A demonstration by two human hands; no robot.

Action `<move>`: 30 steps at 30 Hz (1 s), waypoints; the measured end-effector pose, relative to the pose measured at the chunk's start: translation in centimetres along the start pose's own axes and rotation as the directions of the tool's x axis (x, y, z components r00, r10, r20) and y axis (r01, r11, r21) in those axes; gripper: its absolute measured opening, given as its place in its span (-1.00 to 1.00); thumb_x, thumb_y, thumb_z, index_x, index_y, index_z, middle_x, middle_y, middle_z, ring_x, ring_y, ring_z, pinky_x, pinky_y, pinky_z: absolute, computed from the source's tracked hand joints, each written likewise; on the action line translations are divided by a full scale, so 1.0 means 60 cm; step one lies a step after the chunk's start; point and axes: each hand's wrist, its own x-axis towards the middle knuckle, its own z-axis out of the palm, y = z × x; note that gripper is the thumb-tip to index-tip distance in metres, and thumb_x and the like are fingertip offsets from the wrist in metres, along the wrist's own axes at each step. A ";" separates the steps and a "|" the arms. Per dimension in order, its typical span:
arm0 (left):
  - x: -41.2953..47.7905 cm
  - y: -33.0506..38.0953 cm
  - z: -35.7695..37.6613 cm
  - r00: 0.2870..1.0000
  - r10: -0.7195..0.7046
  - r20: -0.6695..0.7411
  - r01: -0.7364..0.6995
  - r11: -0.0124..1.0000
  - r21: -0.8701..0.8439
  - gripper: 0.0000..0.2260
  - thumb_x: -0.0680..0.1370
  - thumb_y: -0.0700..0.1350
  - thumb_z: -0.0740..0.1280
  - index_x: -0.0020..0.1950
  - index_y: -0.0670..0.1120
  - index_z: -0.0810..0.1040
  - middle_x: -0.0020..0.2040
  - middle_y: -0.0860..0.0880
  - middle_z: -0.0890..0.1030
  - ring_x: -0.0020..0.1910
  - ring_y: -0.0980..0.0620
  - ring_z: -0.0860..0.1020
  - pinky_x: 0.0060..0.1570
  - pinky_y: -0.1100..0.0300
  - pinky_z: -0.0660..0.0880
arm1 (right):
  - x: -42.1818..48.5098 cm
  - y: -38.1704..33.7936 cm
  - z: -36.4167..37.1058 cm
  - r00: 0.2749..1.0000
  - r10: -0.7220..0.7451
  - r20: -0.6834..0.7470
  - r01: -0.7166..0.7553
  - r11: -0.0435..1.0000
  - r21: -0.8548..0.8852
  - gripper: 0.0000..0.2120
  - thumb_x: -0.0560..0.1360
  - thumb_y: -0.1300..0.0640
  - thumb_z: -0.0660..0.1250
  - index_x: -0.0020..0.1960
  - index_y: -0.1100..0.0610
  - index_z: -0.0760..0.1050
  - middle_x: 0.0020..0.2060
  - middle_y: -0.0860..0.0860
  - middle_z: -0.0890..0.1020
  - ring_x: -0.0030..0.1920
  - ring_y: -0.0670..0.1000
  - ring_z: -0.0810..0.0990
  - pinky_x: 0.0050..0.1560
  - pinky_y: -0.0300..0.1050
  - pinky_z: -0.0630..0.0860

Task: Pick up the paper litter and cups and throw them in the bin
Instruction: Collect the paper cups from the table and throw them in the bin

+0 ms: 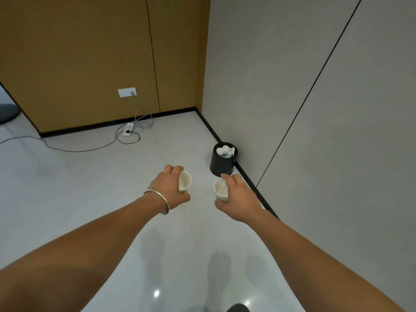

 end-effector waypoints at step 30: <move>0.962 0.085 0.142 0.985 0.034 0.170 -0.011 0.991 -0.135 -0.26 0.34 -0.03 0.44 0.45 0.01 0.21 0.32 -0.04 0.30 0.19 -0.11 0.43 0.08 0.09 0.46 | 0.886 0.360 -0.106 0.986 0.096 0.135 -0.101 0.994 0.033 -0.25 0.42 0.04 0.45 0.50 0.07 0.16 0.31 0.06 0.31 0.20 0.11 0.45 0.16 -0.09 0.45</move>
